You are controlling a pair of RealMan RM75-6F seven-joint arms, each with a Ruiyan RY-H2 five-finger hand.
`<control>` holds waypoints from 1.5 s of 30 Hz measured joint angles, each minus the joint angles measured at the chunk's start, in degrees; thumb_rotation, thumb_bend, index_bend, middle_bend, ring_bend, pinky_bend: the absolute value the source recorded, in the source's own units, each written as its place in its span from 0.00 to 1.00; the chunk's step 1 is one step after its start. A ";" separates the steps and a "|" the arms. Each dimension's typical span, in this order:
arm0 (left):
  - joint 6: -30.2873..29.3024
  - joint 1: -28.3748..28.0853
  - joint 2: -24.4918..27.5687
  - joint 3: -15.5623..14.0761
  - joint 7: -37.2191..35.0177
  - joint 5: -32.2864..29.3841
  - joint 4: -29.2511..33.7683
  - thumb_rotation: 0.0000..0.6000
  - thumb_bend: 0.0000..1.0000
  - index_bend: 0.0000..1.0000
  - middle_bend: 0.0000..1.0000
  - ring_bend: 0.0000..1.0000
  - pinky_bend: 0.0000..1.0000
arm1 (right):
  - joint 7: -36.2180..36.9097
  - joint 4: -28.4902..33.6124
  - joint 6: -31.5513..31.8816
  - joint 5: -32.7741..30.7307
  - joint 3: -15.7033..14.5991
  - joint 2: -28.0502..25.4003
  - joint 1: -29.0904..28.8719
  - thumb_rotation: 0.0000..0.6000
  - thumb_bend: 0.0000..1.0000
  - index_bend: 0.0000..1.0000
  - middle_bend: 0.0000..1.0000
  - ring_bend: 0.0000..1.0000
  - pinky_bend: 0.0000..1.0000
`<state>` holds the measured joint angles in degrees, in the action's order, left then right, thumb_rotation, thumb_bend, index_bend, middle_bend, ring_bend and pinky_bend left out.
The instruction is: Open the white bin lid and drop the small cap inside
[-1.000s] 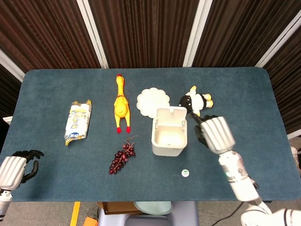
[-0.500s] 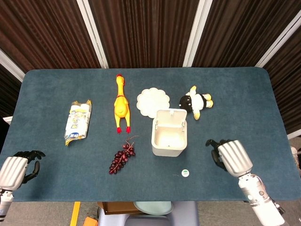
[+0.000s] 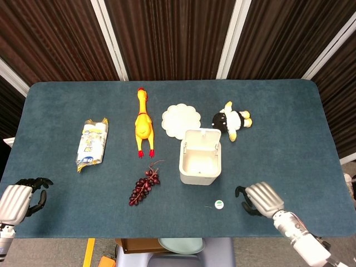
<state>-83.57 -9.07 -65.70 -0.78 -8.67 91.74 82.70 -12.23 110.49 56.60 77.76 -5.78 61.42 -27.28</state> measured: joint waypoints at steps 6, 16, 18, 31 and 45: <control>-0.04 0.01 0.07 0.02 -0.16 -0.02 0.05 1.00 0.64 0.41 0.47 0.48 0.46 | -1.68 -2.36 -2.57 -3.47 1.19 2.85 -1.25 1.00 0.19 0.47 0.80 0.72 0.84; 0.05 0.01 0.08 0.17 -0.47 -0.37 -0.14 1.00 0.64 0.41 0.47 0.48 0.46 | -2.62 -4.55 -8.59 -7.77 2.13 6.24 -3.84 1.00 0.20 0.54 0.82 0.74 0.86; -0.02 0.03 0.11 0.20 -0.53 -0.38 -0.16 1.00 0.64 0.41 0.47 0.48 0.46 | -3.03 -4.96 -9.74 -8.23 2.08 6.81 -4.51 1.00 0.22 0.55 0.82 0.74 0.86; -0.26 0.13 0.28 0.34 -0.93 -0.48 -0.18 1.00 0.64 0.41 0.47 0.48 0.46 | -4.74 -7.56 -9.76 -9.37 2.14 10.06 -5.62 1.00 0.24 0.48 0.82 0.75 0.86; -0.17 0.12 0.24 0.31 -0.66 -0.44 -0.11 1.00 0.64 0.41 0.47 0.48 0.46 | -1.97 -11.21 -9.35 -7.83 2.97 13.65 -5.46 1.00 0.26 0.48 0.84 0.76 0.87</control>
<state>-83.74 -8.96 -65.46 -0.47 -9.33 91.30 82.59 -14.20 99.28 47.25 69.93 -2.81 75.07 -32.74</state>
